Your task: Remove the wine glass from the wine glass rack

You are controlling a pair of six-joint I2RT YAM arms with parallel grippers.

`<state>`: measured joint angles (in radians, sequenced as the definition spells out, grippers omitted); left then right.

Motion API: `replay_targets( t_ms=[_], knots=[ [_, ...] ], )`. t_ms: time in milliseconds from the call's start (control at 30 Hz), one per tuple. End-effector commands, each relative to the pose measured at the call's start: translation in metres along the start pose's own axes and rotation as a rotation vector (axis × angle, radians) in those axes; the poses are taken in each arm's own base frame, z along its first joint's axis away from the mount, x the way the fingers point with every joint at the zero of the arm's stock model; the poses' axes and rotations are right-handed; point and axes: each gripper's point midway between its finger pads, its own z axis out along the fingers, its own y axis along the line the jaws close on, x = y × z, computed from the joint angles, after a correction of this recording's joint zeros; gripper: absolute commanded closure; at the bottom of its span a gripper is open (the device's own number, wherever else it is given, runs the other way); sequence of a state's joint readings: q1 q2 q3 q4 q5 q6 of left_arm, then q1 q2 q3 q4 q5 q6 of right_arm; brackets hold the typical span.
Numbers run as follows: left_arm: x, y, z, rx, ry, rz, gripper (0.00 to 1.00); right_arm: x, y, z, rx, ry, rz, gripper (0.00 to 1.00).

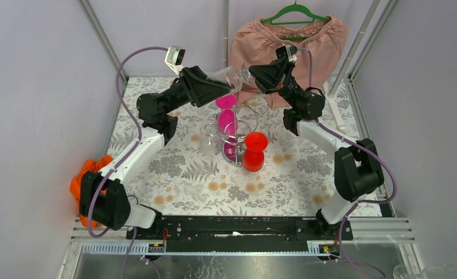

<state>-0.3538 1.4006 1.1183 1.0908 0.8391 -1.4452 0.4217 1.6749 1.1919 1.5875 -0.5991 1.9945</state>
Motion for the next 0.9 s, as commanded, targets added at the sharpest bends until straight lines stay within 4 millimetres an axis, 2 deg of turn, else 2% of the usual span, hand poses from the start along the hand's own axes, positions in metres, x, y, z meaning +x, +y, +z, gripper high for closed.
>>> replay_targets(
  t_ms=[0, 133, 267, 433, 633, 700, 767, 867],
  knots=[
    [0.004, -0.050, 0.006, 0.108, -0.012, 0.130, 0.41, 0.031, -0.003, -0.007, -0.045, 0.109, -0.090, 1.00],
    [0.005, -0.054, 0.004, 0.076, -0.013, 0.161, 0.55, 0.033, -0.005, -0.007, -0.041, 0.108, -0.084, 1.00],
    [0.006, -0.060, 0.002, 0.049, -0.015, 0.193, 0.74, 0.035, -0.006, -0.006, -0.042, 0.119, -0.082, 1.00],
    [0.004, -0.053, 0.001, -0.012, -0.032, 0.189, 0.98, 0.040, -0.006, -0.003, -0.048, 0.130, -0.076, 1.00],
    [0.001, -0.048, 0.001, -0.048, -0.043, 0.187, 1.00, 0.042, -0.006, -0.003, -0.048, 0.136, -0.071, 1.00],
    [0.000, -0.050, -0.001, -0.061, -0.059, 0.200, 1.00, 0.043, -0.004, -0.003, -0.050, 0.136, -0.073, 0.92],
    [-0.002, -0.052, -0.002, -0.074, -0.071, 0.215, 1.00, 0.044, 0.000, -0.002, -0.056, 0.138, -0.078, 0.79],
    [-0.007, -0.061, -0.004, -0.108, -0.085, 0.257, 1.00, 0.044, 0.001, -0.003, -0.057, 0.135, -0.081, 0.53]
  ],
)
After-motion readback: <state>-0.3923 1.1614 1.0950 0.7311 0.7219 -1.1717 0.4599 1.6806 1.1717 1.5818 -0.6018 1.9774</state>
